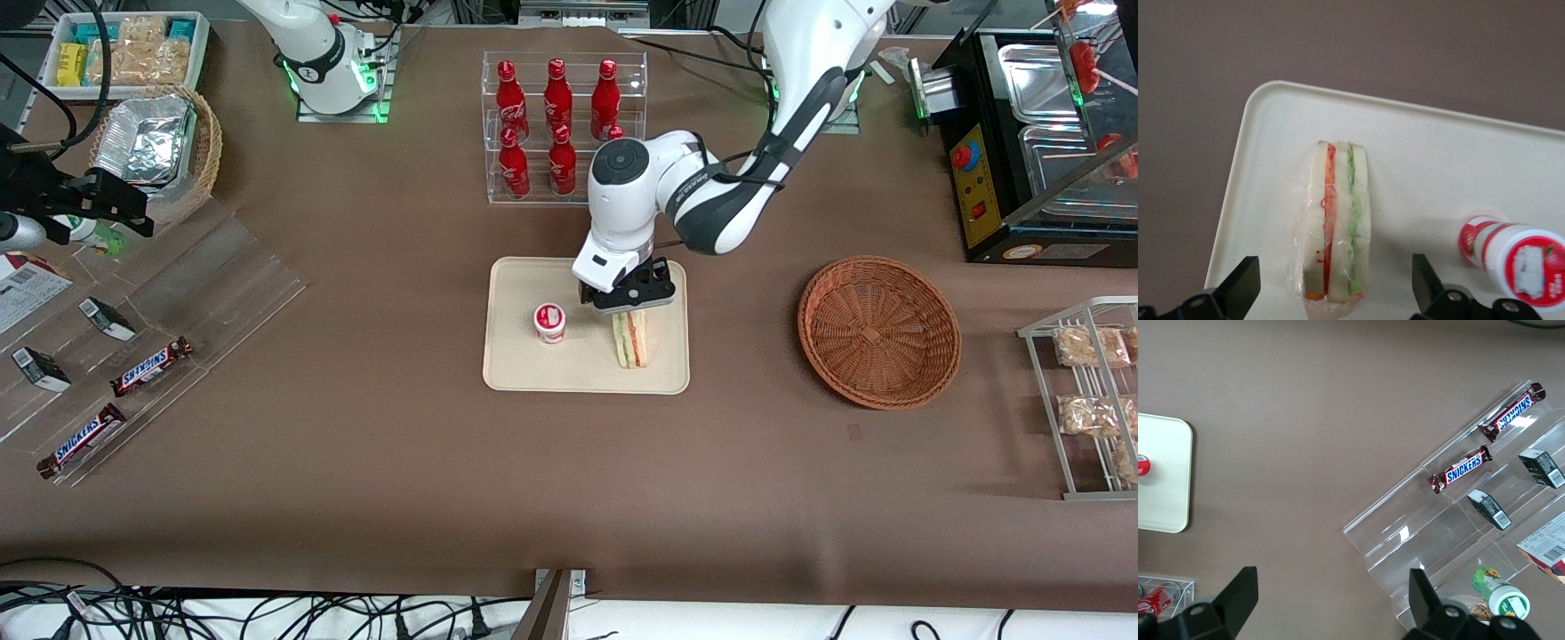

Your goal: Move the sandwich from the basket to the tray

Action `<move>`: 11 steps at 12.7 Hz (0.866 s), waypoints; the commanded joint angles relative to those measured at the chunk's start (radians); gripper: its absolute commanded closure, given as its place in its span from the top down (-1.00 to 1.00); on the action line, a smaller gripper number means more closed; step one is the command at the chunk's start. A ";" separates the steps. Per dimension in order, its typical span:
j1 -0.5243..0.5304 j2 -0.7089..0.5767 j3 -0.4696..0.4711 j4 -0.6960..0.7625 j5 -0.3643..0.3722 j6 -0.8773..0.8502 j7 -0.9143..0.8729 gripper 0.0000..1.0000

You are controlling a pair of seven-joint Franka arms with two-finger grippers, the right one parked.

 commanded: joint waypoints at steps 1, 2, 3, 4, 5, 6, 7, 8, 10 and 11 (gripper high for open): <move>0.021 -0.092 -0.009 0.011 -0.060 -0.073 0.000 1.00; 0.038 -0.098 -0.012 0.044 -0.091 -0.112 0.004 1.00; 0.050 -0.101 -0.015 0.098 -0.132 -0.165 0.044 1.00; 0.076 -0.101 -0.016 0.161 -0.190 -0.242 0.110 1.00; 0.102 -0.101 -0.014 0.228 -0.238 -0.312 0.177 1.00; 0.135 -0.101 -0.012 0.287 -0.270 -0.383 0.228 1.00; 0.179 -0.101 -0.015 0.330 -0.292 -0.440 0.277 1.00; 0.222 -0.103 -0.016 0.367 -0.321 -0.486 0.340 1.00; 0.314 -0.115 -0.016 0.416 -0.352 -0.578 0.464 1.00; 0.357 -0.115 -0.016 0.430 -0.358 -0.607 0.534 1.00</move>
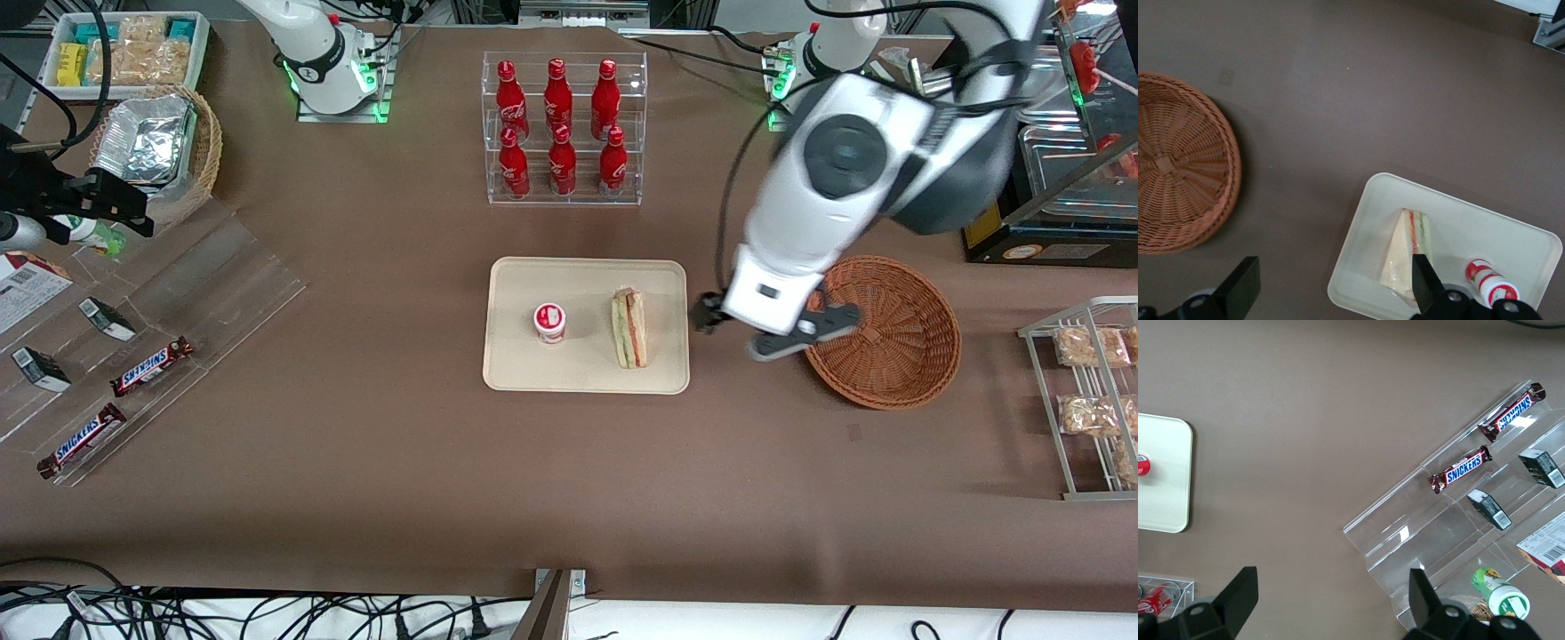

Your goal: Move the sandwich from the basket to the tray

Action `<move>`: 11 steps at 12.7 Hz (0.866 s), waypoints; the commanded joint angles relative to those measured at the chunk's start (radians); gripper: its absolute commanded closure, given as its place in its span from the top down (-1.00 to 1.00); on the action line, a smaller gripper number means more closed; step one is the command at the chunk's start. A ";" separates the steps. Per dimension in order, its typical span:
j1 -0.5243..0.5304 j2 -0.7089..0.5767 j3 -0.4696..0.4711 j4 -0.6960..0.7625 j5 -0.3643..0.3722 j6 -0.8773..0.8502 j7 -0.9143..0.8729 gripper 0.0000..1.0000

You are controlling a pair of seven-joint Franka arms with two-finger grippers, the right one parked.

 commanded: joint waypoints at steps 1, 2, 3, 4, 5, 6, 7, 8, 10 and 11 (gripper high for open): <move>0.117 0.002 -0.015 0.047 -0.036 -0.088 0.195 1.00; 0.150 0.001 -0.014 0.047 -0.036 -0.106 0.286 1.00; 0.161 -0.009 -0.003 0.047 -0.036 -0.114 0.392 1.00; 0.174 -0.015 0.032 0.047 -0.039 -0.128 0.499 1.00; 0.172 -0.016 0.075 0.047 -0.065 -0.142 0.584 1.00; 0.171 -0.019 0.130 0.047 -0.099 -0.145 0.678 1.00; 0.168 -0.027 0.183 0.047 -0.127 -0.146 0.768 1.00; 0.160 -0.038 0.236 0.046 -0.166 -0.146 0.840 1.00; 0.157 -0.038 0.278 0.046 -0.200 -0.145 0.908 1.00; 0.158 -0.033 0.279 0.044 -0.201 -0.142 0.912 1.00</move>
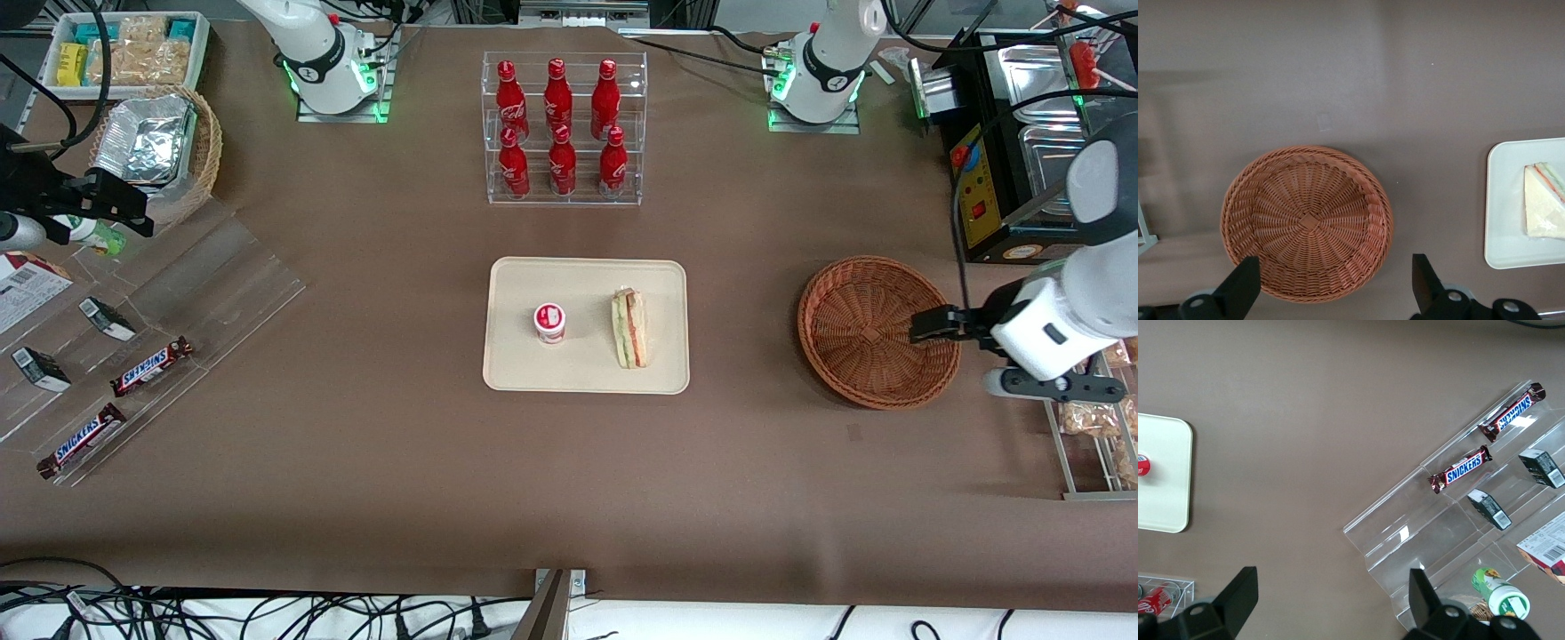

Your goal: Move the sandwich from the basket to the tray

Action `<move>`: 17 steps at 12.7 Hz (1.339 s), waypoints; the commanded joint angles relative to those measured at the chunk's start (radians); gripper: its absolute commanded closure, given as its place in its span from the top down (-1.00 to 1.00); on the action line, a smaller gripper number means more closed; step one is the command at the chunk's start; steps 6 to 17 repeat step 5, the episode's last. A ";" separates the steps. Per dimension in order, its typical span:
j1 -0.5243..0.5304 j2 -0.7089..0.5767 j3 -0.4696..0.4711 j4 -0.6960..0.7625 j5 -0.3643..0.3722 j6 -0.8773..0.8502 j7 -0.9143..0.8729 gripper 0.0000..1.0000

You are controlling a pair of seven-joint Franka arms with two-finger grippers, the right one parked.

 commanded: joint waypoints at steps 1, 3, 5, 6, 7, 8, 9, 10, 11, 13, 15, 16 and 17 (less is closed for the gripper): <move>-0.015 -0.005 0.018 0.003 -0.022 -0.015 0.039 1.00; -0.010 0.001 0.018 0.003 -0.022 -0.013 0.039 1.00; -0.009 0.001 0.012 0.005 -0.023 -0.013 0.039 1.00; -0.009 0.001 0.012 0.005 -0.023 -0.013 0.039 1.00; -0.009 0.001 0.012 0.005 -0.023 -0.013 0.039 1.00; -0.009 0.001 0.012 0.005 -0.023 -0.013 0.039 1.00; -0.009 0.001 0.012 0.005 -0.023 -0.013 0.039 1.00; -0.009 0.001 0.012 0.005 -0.023 -0.013 0.039 1.00; -0.009 0.001 0.012 0.005 -0.023 -0.013 0.039 1.00; -0.009 0.001 0.012 0.005 -0.023 -0.013 0.039 1.00; -0.009 0.001 0.012 0.005 -0.023 -0.013 0.039 1.00; -0.009 0.001 0.012 0.005 -0.023 -0.013 0.039 1.00; -0.009 0.001 0.012 0.005 -0.023 -0.013 0.039 1.00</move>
